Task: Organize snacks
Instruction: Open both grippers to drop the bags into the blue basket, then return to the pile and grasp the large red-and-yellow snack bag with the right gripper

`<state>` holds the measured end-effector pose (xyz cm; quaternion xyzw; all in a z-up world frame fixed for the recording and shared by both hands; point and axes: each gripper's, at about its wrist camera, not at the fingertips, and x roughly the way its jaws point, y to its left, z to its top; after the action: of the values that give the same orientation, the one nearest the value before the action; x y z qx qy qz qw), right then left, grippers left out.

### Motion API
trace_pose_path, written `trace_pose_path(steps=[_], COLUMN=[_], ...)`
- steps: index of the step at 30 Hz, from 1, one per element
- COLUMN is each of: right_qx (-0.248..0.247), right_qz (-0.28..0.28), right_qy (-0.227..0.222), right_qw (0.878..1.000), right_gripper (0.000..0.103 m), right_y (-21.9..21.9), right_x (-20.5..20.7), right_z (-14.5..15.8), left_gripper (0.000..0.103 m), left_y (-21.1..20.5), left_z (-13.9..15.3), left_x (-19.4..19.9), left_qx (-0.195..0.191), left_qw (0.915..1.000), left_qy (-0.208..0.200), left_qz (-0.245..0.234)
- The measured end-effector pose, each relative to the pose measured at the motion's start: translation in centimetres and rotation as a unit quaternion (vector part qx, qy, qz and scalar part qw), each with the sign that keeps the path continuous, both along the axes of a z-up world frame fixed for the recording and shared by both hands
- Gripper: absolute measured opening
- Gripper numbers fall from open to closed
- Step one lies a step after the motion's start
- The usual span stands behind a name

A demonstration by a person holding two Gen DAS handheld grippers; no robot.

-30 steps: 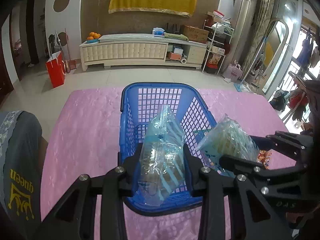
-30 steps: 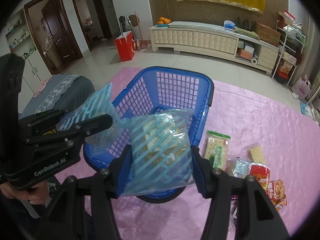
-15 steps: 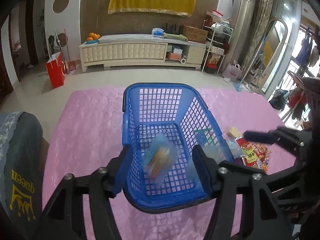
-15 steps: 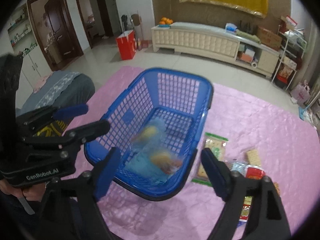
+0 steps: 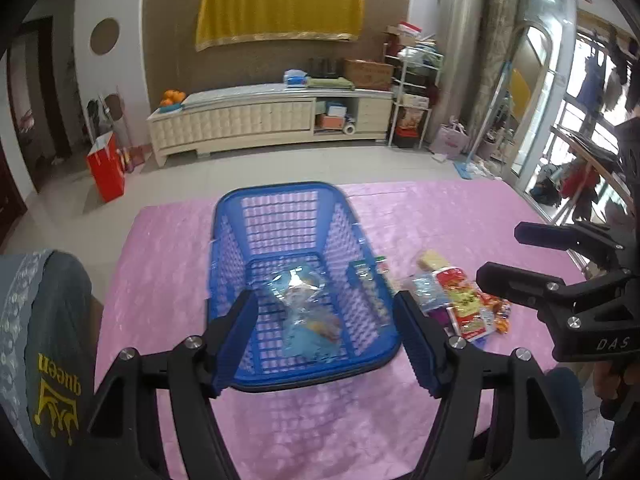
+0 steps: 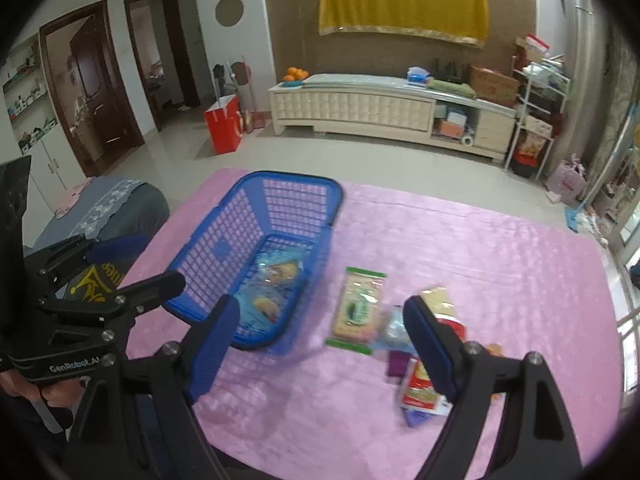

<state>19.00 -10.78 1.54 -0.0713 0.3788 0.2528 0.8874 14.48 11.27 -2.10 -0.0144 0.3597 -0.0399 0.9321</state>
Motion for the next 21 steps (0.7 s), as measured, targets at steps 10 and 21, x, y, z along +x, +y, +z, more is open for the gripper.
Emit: trace_pose_path(steps=[10, 21], right_qx=[0.002, -0.007], right_qz=[-0.057, -0.098], right_qy=[0.009, 0.051], right_qw=[0.998, 0.994], right_gripper=[0.087, 0.087], right_y=[-7.9, -14.3], right_x=[0.6, 2.1], right_z=[-0.6, -5.0], left_gripper=[0.076, 0.076], left_y=[-7.8, -15.2], left_z=[0.1, -3.4], left_x=[1.5, 3.7], left_qx=[0.013, 0.02], left_qw=[0.999, 0.9962], left_qy=[0.004, 0.042], left_qz=[-0.042, -0.073])
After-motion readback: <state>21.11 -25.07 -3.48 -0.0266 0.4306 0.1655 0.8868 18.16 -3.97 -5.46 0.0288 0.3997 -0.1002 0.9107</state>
